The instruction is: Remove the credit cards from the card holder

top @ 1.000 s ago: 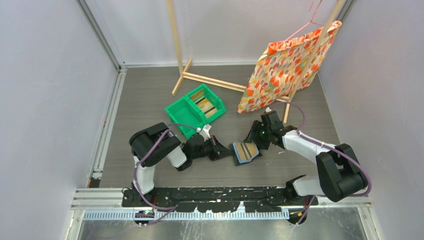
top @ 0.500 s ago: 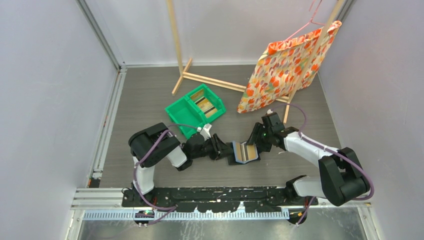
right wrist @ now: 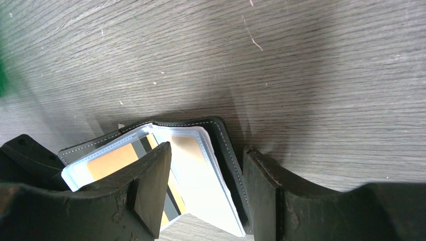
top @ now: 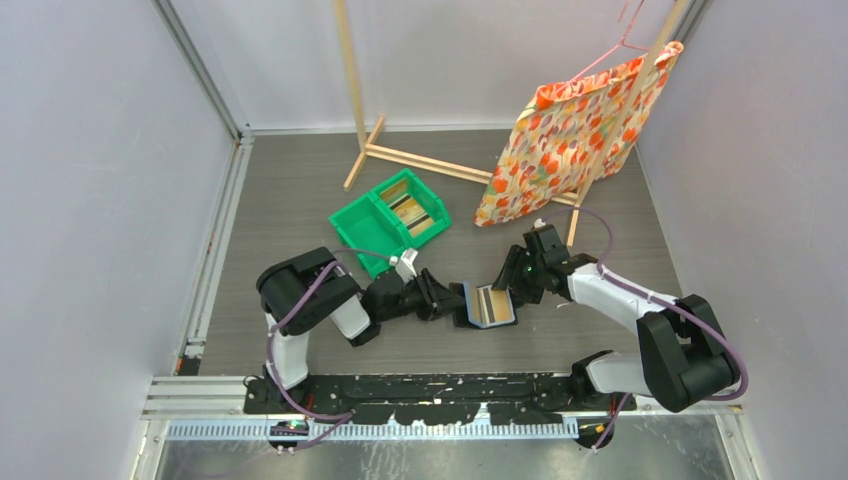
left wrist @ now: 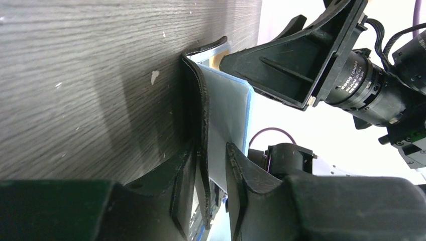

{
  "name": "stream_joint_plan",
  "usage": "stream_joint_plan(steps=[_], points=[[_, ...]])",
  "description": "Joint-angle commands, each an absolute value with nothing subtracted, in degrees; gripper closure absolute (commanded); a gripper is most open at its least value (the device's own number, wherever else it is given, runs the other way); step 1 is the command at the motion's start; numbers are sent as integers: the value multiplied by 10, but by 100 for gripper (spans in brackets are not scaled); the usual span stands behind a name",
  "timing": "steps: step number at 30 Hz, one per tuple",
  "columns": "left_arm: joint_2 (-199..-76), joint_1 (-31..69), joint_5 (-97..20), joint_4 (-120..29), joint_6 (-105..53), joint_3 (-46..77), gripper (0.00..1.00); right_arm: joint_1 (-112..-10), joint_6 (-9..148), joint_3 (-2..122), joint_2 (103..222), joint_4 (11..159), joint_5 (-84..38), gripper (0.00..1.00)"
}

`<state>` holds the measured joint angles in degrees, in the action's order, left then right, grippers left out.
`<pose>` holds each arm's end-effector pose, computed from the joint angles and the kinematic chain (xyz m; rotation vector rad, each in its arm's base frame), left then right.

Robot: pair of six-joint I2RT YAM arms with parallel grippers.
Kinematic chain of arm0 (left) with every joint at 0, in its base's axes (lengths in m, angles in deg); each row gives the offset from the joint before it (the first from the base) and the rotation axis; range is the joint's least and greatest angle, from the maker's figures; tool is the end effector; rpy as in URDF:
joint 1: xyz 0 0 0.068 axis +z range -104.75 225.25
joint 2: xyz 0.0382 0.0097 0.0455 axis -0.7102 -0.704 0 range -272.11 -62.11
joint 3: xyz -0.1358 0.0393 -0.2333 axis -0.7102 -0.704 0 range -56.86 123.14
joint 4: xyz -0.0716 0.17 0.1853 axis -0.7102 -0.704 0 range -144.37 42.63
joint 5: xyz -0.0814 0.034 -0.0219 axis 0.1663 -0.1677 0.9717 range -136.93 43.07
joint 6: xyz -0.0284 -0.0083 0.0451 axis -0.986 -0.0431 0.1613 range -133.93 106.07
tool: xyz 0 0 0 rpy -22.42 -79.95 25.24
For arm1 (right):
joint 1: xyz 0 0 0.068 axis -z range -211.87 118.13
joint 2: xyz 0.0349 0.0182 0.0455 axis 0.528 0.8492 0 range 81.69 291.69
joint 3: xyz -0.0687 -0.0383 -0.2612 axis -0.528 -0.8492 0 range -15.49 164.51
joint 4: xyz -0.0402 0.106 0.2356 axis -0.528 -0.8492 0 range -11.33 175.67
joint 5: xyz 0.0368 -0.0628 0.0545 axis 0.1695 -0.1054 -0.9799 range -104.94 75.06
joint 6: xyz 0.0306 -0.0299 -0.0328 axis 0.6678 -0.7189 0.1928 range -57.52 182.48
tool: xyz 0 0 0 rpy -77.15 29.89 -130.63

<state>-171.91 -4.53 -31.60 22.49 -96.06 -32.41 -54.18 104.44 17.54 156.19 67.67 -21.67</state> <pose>0.1825 -0.2301 0.0936 -0.4089 2.2444 -1.7008 0.2097 0.0905 0.1564 0.4184 2.6708 0.5268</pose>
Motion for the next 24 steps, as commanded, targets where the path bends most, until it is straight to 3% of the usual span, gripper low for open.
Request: stream_joint_plan(steps=[1, 24], points=[[-1722, -48, -343, 315, -976, -351, 69, -545, 1039, 165, 1574, 646, -220, 41], [-1735, -48, -352, 346, -970, -349, 57, -544, 1033, 167, 1574, 646, -225, 41]])
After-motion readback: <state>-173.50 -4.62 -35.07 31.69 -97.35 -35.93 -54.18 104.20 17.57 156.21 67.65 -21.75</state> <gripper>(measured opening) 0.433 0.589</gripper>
